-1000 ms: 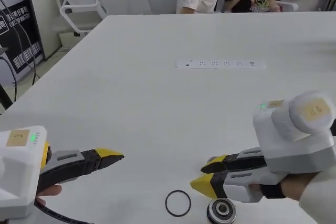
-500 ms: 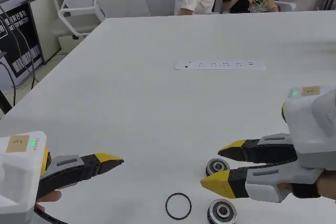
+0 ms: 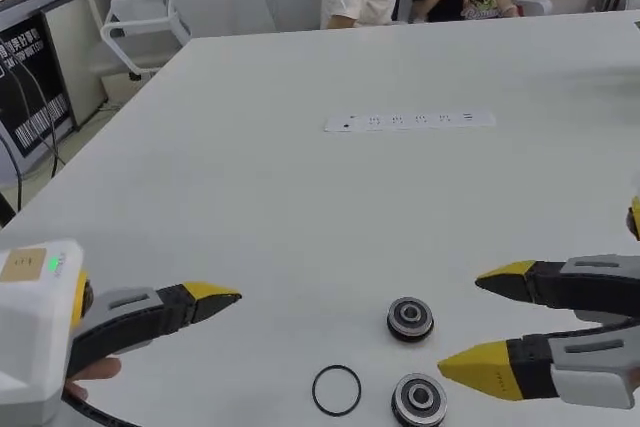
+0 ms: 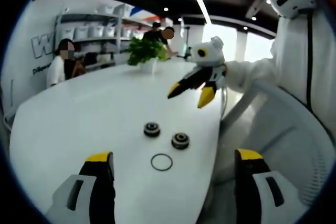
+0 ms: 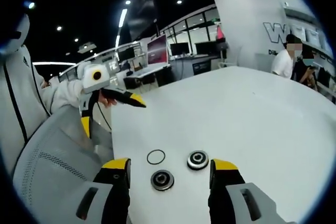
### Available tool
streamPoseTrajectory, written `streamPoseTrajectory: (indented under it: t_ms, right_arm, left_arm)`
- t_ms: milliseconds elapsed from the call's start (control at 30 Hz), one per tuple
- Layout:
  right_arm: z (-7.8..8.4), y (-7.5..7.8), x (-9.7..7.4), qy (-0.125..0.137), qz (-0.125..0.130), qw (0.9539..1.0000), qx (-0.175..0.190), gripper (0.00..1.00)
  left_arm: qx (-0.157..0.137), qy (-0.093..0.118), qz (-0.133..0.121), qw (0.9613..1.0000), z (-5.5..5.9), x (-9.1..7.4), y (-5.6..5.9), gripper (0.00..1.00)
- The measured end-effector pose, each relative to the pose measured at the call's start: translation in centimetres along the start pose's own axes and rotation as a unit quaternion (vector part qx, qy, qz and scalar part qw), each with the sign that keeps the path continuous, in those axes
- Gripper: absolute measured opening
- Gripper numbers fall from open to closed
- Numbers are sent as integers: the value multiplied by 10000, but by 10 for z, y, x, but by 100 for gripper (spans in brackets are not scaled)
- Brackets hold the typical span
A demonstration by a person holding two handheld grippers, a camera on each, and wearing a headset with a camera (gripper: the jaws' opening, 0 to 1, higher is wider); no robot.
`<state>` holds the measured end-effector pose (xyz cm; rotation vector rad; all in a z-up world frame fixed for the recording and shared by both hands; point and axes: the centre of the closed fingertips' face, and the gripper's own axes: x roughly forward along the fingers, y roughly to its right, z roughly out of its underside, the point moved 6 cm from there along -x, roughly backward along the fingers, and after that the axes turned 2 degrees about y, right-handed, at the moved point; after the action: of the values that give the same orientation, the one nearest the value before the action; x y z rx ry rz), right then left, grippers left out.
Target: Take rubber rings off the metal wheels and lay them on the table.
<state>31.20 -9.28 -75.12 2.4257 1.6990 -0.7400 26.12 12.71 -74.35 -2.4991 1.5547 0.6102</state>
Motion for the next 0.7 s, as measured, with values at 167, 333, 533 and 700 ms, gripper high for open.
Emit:
streamPoseTrajectory:
  t_ms: [167,333,533,700]
  right_arm:
    - [8,1,-3,-45,15,10000,47,56]
    - [15,0,-4,-51,-39,10000,68,53]
    - [24,-3,0,-97,-104,9999,48,50]
    - [34,-5,5,-162,-170,9997,10,48]
  left_arm:
    - [162,-16,39,9999,-9,2,4,97]
    - [318,86,91,9994,-24,5,9,97]
    - [621,180,209,9977,-46,15,13,94]
    - [862,247,328,9954,-57,26,14,91]
